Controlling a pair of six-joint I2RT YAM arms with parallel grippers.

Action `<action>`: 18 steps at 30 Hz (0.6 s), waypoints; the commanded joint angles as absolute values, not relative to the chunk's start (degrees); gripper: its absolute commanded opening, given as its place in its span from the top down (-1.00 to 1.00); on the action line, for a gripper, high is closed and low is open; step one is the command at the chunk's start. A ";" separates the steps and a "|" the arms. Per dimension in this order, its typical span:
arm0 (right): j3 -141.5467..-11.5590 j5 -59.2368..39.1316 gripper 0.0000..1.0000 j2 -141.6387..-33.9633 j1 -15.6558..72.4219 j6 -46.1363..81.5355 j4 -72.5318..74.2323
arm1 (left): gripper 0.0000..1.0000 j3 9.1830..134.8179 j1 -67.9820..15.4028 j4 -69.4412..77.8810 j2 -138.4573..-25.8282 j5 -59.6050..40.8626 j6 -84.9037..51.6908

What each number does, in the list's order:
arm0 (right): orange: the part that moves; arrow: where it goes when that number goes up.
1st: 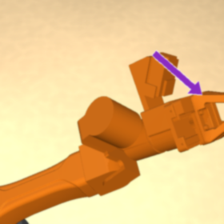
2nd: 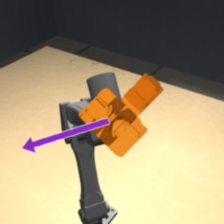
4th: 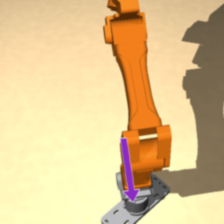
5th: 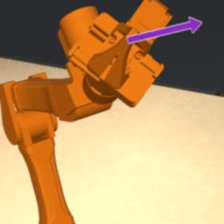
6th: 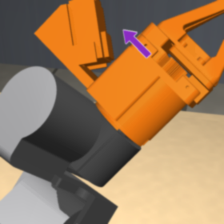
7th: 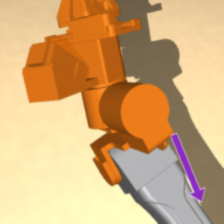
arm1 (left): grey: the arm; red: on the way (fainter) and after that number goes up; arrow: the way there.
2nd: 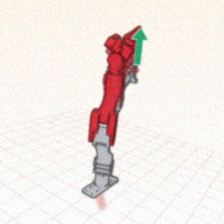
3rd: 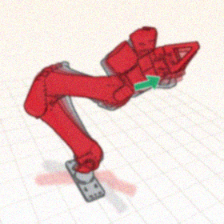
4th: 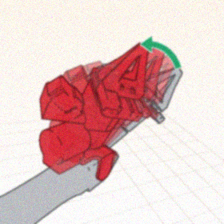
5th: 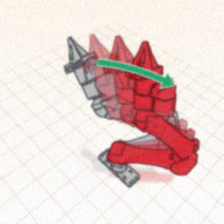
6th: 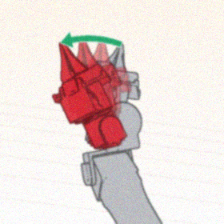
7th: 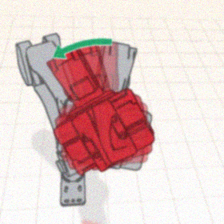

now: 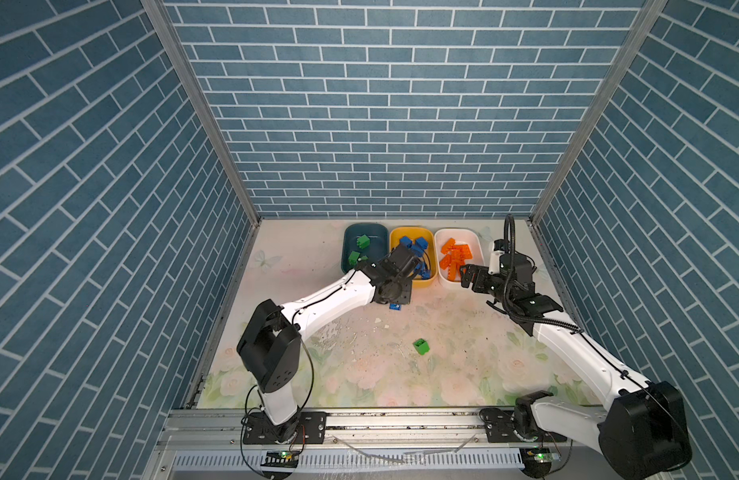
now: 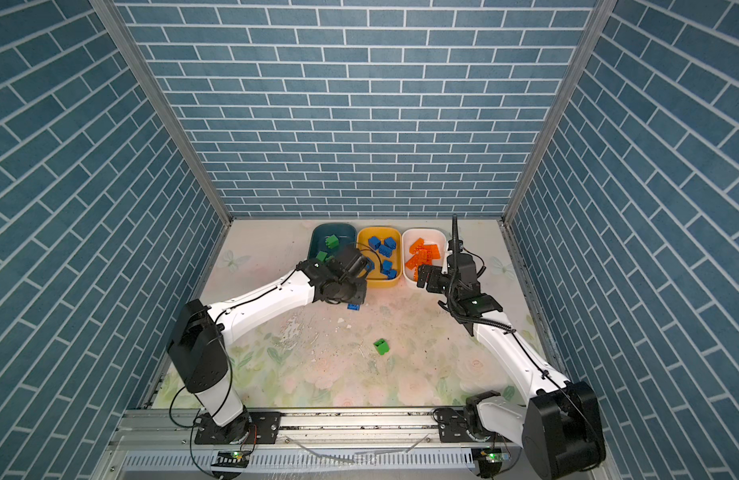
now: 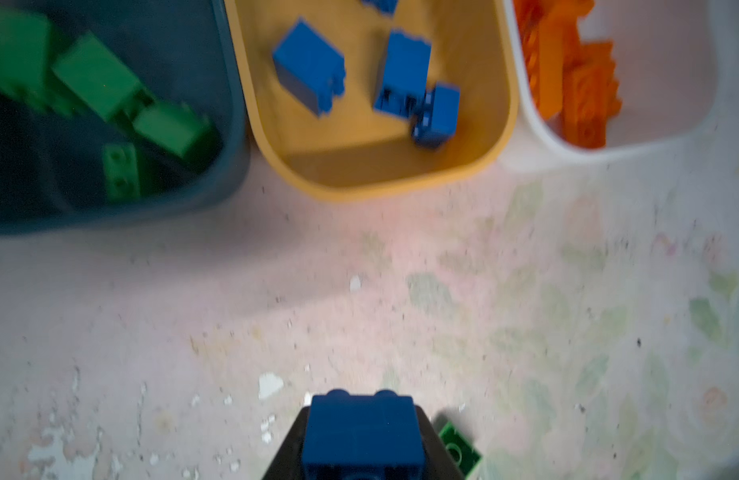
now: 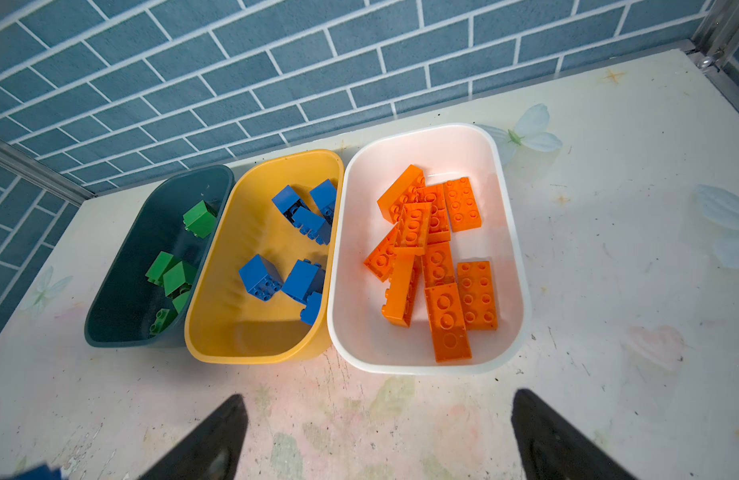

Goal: Sort the legos into containers by color
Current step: 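Carry the blue brick into the yellow bin with the left gripper and release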

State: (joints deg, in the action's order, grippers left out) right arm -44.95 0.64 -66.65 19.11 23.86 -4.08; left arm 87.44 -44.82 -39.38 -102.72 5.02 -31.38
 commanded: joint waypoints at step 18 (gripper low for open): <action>-49.07 3.74 -0.98 -67.23 18.93 26.52 -8.59 | 0.24 136.16 -36.09 -37.95 -141.04 16.16 -25.22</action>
State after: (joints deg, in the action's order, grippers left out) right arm -46.50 2.17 -68.73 19.07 26.33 -5.98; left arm 131.46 -36.62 -35.16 -138.47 12.64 -25.02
